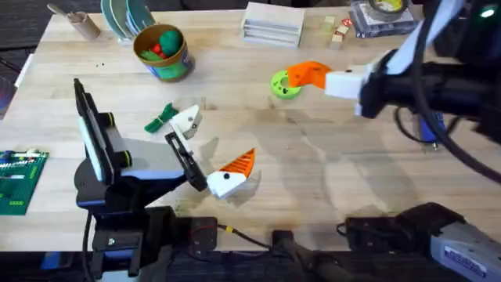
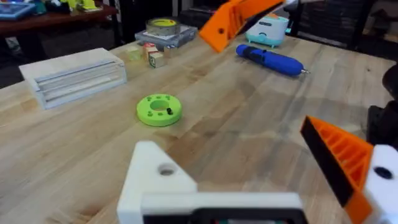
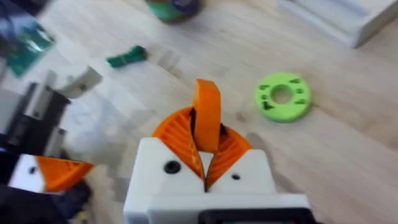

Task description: Pick up the gripper from the table and insert it into the empty holder that is missing its gripper. Then pick up a screw, insert it into the mounting hole, and use the screwdriver to tighten it. Finally, clean up the table by picking up the vegetable and placing it into the bucket.

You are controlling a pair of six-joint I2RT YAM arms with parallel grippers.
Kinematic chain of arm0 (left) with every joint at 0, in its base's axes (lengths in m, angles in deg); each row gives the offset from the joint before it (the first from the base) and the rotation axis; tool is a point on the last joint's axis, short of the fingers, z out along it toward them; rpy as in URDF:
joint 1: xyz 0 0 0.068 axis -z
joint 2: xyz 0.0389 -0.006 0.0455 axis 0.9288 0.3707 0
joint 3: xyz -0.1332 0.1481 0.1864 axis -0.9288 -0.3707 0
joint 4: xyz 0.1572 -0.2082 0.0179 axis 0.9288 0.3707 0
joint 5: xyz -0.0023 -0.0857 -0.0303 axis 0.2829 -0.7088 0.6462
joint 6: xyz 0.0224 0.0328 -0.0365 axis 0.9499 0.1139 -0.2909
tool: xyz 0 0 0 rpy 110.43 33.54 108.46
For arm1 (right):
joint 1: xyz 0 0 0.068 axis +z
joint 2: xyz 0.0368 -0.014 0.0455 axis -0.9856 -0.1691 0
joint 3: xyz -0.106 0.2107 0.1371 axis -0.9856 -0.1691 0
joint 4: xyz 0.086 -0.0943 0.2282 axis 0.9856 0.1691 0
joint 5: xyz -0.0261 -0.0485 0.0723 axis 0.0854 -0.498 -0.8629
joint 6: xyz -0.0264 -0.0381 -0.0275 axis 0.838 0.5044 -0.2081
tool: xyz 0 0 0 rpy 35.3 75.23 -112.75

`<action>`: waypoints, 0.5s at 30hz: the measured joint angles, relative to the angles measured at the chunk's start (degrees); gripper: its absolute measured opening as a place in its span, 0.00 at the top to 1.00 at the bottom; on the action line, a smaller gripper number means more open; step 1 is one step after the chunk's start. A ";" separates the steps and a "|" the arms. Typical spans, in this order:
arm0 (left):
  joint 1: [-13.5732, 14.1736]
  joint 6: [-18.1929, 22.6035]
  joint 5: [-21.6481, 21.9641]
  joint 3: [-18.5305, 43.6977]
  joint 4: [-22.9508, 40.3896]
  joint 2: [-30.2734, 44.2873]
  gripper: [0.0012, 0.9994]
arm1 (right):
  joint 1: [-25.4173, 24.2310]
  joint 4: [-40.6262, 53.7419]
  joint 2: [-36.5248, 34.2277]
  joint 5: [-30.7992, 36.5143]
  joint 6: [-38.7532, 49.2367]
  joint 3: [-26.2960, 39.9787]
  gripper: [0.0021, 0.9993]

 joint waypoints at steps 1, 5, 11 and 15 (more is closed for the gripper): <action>0.00 0.00 0.00 0.00 0.00 0.00 0.01 | 0.00 -3.08 -0.87 -1.90 -2.78 -1.34 0.99; 0.00 0.00 0.00 0.00 0.00 0.00 0.01 | 0.13 -8.59 -4.93 -7.73 -10.83 -3.64 0.99; 0.00 0.00 0.00 0.00 0.00 0.00 0.01 | 0.85 -13.18 -12.86 -18.92 -16.01 -3.81 0.99; 0.00 0.00 0.00 0.00 0.00 0.00 0.01 | 0.87 -16.79 -17.58 -25.48 -18.33 -3.84 0.99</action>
